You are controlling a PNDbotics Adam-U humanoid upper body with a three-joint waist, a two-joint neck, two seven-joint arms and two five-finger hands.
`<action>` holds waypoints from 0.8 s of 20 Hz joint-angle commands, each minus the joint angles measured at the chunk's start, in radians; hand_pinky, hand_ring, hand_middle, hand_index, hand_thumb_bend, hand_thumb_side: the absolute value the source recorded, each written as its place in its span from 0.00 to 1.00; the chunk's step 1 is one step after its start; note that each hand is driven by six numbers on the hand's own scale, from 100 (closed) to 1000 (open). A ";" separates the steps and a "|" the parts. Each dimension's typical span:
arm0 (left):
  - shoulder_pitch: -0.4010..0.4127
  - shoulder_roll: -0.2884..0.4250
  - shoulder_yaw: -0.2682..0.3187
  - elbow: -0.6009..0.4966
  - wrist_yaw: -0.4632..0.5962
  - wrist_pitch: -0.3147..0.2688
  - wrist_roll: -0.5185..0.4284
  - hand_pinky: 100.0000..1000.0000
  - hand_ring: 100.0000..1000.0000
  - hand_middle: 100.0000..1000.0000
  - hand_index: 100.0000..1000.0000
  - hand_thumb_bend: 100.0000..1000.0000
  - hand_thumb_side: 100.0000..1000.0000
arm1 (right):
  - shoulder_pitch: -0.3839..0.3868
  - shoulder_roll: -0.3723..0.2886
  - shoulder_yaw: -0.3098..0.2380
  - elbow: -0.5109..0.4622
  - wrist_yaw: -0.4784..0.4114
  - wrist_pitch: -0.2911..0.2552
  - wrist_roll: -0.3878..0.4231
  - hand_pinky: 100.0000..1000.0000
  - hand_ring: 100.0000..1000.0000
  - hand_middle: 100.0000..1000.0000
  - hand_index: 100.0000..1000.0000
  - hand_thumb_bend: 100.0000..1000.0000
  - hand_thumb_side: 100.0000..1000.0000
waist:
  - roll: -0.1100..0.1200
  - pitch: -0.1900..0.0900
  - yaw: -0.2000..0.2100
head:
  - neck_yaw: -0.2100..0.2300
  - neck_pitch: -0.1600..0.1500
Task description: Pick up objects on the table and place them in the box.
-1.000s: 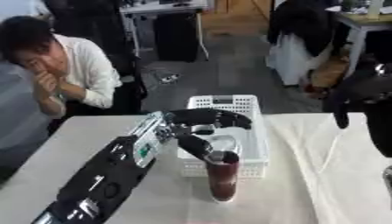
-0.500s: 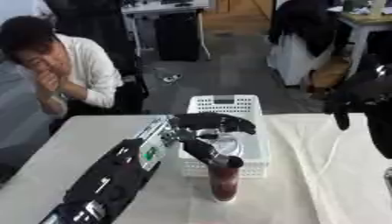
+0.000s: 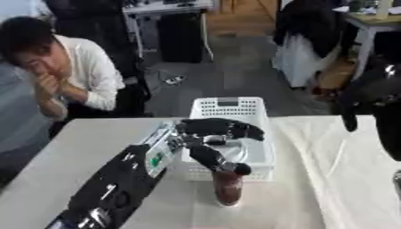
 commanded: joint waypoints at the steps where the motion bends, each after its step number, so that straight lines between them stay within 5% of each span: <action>1: -0.010 0.003 0.000 0.000 0.003 -0.085 -0.086 1.00 1.00 1.00 1.00 1.00 1.00 | -0.020 0.000 0.000 -0.016 -0.002 -0.001 0.002 0.10 0.43 0.49 0.66 0.03 0.95 | -0.003 -0.009 0.002 | 0.008 -0.008; 16: 0.018 -0.012 0.016 0.038 -0.035 -0.101 -0.093 1.00 1.00 1.00 1.00 1.00 1.00 | -0.023 0.004 0.001 -0.016 -0.001 -0.004 0.014 0.09 0.43 0.49 0.66 0.02 0.95 | -0.005 -0.005 -0.001 | 0.011 -0.008</action>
